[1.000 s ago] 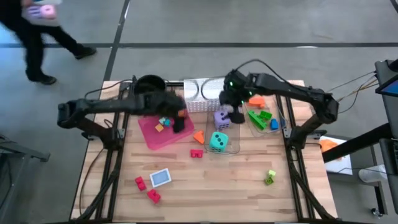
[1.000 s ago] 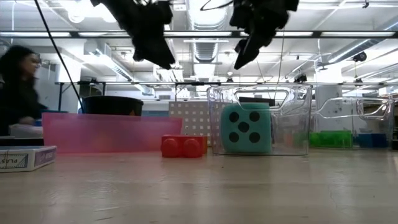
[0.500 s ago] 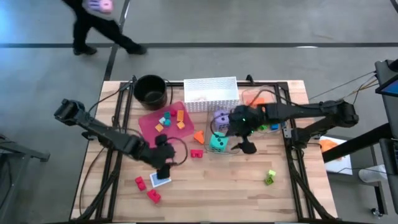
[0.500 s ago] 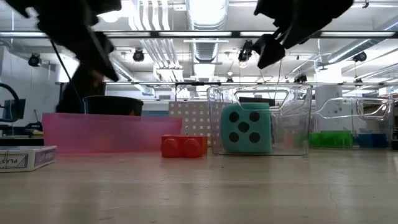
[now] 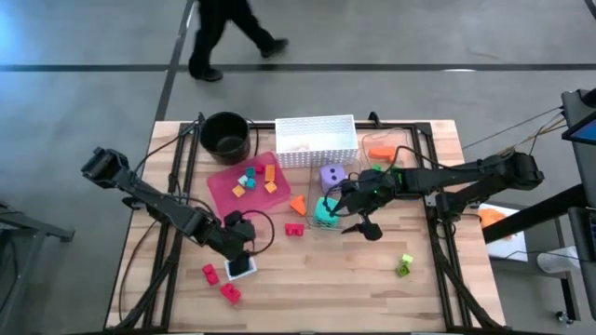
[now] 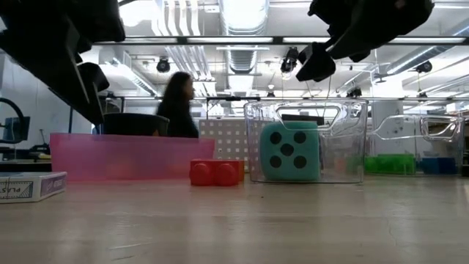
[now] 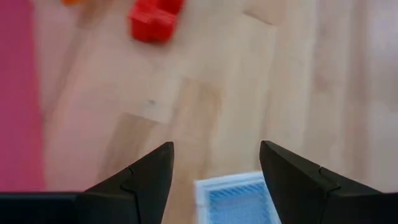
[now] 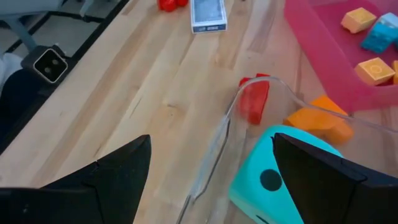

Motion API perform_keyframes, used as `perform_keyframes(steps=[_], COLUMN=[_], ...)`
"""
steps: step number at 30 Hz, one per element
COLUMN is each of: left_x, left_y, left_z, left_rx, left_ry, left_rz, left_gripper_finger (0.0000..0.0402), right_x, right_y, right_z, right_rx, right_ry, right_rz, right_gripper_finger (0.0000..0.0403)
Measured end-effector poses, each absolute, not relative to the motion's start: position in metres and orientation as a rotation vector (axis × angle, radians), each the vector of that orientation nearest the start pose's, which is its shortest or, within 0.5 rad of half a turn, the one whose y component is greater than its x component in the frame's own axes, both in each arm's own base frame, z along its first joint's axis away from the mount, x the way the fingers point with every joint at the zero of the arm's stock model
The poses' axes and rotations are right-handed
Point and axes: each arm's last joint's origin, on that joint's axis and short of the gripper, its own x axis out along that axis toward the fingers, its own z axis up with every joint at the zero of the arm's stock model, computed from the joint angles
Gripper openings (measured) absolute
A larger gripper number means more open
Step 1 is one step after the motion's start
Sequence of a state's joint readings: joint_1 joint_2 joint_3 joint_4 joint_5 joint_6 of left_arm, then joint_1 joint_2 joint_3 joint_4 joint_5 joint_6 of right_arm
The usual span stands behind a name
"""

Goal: Pick & Place Toys
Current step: Put the blue playing card box into the white bin

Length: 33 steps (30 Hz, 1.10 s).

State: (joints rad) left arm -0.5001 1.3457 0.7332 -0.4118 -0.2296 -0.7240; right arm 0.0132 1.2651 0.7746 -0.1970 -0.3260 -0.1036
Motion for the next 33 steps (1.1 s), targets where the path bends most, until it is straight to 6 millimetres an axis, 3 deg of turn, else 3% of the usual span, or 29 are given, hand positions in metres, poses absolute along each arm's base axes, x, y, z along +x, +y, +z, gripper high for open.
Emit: perform_keyframes(steps=[9,15,19,25,29,33], left_x=[0.221,0.226,0.227,0.228,0.229,0.227], left_y=[-0.114,-0.106,-0.102,-0.104,-0.104,-0.102], left_z=[0.188,0.190,0.189,0.190,0.191,0.189], left_rx=[-0.343,-0.251,-0.313,-0.303,-0.286,-0.271], left_ry=[0.956,0.924,0.916,0.933,0.927,0.942], left_rz=[0.104,0.107,0.168,0.114,0.103,0.108], left_gripper_finger=[0.0241,0.0241,0.0241,0.0246,0.0274,0.0327], right_x=[0.259,0.258,0.256,0.256,0.256,0.256], right_y=[0.012,0.012,0.012,0.012,0.012,0.012], right_z=[0.234,0.233,0.231,0.232,0.232,0.232], right_rx=[0.002,0.005,0.009,0.009,0.009,0.009], right_ry=[0.660,0.674,0.698,0.697,0.696,0.696], right_rz=[0.344,0.347,0.348,0.348,0.348,0.349], right_gripper_finger=[0.0333,0.0333,0.0333,0.0333,0.0333,0.0333])
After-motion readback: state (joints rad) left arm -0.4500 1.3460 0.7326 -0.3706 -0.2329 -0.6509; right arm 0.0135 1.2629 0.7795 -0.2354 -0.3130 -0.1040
